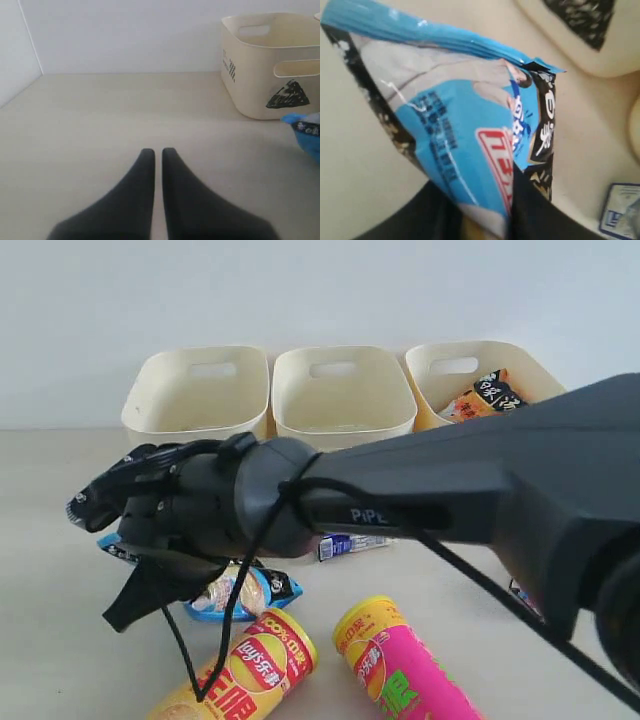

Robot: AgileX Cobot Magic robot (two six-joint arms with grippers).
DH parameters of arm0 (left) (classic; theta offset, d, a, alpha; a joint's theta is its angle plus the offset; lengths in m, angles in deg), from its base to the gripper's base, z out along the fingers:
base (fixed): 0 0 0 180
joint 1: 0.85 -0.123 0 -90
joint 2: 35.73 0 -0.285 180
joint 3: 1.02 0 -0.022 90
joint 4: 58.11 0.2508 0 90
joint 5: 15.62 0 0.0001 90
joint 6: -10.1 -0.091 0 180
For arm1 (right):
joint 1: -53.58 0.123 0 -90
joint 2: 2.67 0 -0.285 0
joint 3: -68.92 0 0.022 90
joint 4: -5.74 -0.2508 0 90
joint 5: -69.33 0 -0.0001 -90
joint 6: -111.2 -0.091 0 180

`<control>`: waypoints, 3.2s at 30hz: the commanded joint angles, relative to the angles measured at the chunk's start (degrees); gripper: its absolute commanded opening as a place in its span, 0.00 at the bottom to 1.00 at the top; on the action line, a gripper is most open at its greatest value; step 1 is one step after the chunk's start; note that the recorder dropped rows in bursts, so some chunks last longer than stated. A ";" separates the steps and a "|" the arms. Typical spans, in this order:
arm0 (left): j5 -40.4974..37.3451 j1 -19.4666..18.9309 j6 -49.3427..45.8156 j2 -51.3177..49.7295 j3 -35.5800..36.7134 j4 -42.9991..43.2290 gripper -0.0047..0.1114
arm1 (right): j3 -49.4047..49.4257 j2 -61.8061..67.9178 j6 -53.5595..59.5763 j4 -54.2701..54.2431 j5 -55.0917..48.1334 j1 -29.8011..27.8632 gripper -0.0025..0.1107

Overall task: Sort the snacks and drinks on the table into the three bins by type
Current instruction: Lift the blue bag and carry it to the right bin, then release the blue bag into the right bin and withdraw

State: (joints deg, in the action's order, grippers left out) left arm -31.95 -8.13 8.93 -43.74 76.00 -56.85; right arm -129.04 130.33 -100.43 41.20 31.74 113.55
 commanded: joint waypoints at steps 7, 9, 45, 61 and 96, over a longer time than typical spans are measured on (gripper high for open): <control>0.07 -0.01 0.35 0.22 0.20 -0.25 0.08 | 0.20 -4.59 -2.64 11.62 -4.79 4.57 0.02; 0.07 -0.01 0.35 0.22 0.20 -0.25 0.08 | 0.20 -5.36 -2.64 12.50 -6.36 5.38 0.02; 0.07 -0.01 0.35 0.22 0.20 -0.25 0.08 | 14.57 -35.59 11.77 19.01 -10.35 -3.57 0.02; 0.07 -0.01 0.35 0.22 0.20 -0.25 0.08 | 22.59 -38.05 16.74 18.60 12.24 -25.31 0.02; 0.07 -0.01 0.35 0.22 0.20 -0.25 0.08 | 16.54 -16.58 -25.25 -1.79 46.23 -50.25 0.02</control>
State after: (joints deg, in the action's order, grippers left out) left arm -31.95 -8.13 8.93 -43.74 76.00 -56.85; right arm -111.45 112.67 -122.22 39.57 77.30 63.76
